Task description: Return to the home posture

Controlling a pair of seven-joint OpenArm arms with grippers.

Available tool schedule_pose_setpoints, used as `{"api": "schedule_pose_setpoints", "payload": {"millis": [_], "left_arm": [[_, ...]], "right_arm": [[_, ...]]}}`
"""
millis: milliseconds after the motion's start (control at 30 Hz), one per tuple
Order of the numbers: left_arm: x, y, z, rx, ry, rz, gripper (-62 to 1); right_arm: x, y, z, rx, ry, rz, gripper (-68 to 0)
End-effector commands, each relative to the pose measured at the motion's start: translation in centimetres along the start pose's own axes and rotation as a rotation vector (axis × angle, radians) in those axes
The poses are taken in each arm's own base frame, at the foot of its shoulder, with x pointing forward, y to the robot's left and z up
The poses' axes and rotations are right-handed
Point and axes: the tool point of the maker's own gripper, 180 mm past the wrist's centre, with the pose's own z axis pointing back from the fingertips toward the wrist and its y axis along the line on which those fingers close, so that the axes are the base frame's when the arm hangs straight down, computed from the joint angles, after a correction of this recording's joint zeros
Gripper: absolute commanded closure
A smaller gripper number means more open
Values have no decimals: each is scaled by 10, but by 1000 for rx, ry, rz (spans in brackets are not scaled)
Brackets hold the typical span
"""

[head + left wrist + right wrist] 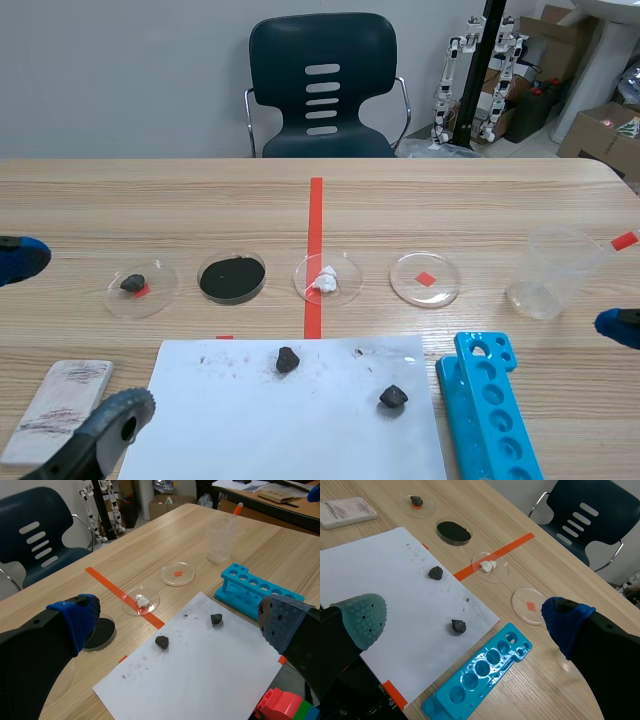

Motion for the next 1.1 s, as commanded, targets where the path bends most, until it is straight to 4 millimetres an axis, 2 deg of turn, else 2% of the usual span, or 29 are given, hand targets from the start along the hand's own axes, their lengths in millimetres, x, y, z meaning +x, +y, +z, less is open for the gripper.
{"api": "schedule_pose_setpoints", "payload": {"millis": [0, 1067], "left_arm": [[10, -1, -2, -4, -37, -3, -623], [14, -1, -2, -6, -62, 0, -623]], "right_arm": [[5, -4, 0, -12, -22, 4, -657], [5, -3, 0, -12, -22, 2, -657]]}}
